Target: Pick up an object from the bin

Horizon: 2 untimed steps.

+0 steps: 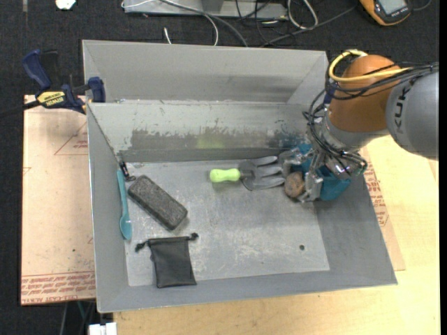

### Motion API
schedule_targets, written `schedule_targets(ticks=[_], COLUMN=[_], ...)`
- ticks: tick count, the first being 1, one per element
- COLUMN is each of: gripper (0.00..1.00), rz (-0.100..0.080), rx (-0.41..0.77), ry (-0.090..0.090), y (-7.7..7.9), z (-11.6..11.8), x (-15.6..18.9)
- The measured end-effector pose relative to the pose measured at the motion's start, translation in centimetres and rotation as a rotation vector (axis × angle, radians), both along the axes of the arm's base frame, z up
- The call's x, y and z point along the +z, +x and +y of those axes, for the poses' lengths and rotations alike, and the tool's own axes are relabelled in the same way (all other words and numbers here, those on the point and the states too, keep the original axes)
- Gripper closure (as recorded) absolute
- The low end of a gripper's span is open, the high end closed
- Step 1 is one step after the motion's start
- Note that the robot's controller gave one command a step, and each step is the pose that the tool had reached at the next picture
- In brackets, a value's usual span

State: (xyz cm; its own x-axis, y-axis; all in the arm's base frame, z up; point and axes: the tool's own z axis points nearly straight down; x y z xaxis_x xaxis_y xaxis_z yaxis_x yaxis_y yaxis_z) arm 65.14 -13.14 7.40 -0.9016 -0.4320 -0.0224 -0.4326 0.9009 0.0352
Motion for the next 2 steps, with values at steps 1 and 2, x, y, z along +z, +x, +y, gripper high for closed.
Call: schedule_targets(ticks=[1, 2], gripper=[1.00, 1.00], rz=[0.006, -0.007], rx=[0.039, 0.220], ry=[0.022, 0.029], y=[0.36, 0.25], z=[-0.64, -0.04], x=[-0.29, -0.22])
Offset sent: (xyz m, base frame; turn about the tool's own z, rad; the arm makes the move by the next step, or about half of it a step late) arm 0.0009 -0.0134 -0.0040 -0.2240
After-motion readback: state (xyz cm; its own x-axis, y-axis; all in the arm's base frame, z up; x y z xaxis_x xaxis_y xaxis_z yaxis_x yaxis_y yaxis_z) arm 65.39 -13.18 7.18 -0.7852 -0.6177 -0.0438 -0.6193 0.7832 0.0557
